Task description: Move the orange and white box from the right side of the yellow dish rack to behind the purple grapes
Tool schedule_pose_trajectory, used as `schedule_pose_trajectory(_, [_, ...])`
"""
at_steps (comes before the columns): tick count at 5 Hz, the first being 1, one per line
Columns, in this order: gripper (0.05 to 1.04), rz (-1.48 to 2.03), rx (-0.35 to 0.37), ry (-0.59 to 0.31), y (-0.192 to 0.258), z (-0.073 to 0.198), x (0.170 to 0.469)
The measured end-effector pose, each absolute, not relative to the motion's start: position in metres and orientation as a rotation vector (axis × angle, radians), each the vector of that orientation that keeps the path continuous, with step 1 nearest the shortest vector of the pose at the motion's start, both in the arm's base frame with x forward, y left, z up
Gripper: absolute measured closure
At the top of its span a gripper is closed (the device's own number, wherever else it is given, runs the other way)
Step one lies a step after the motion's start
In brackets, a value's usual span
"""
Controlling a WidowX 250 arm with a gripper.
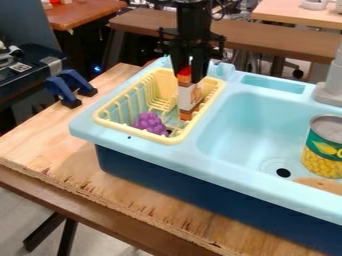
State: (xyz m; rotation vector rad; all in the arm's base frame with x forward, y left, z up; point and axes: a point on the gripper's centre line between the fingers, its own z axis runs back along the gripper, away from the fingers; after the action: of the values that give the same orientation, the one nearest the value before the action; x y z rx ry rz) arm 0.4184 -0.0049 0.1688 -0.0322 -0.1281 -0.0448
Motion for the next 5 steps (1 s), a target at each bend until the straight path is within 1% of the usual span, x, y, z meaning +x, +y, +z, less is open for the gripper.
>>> schedule_pose_trajectory(2, [0.698, -0.040, -0.032, -0.143, -0.009, 0.170, 0.416])
schedule_pose_trajectory(3, [0.698, -0.022, -0.067, -0.194, -0.005, 0.185, 0.408])
schedule_pose_trajectory(4, [0.698, -0.015, -0.092, -0.258, 0.000, 0.215, 0.399])
schedule_pose_trajectory(5, [0.698, 0.016, -0.092, -0.256, 0.013, 0.213, 0.393])
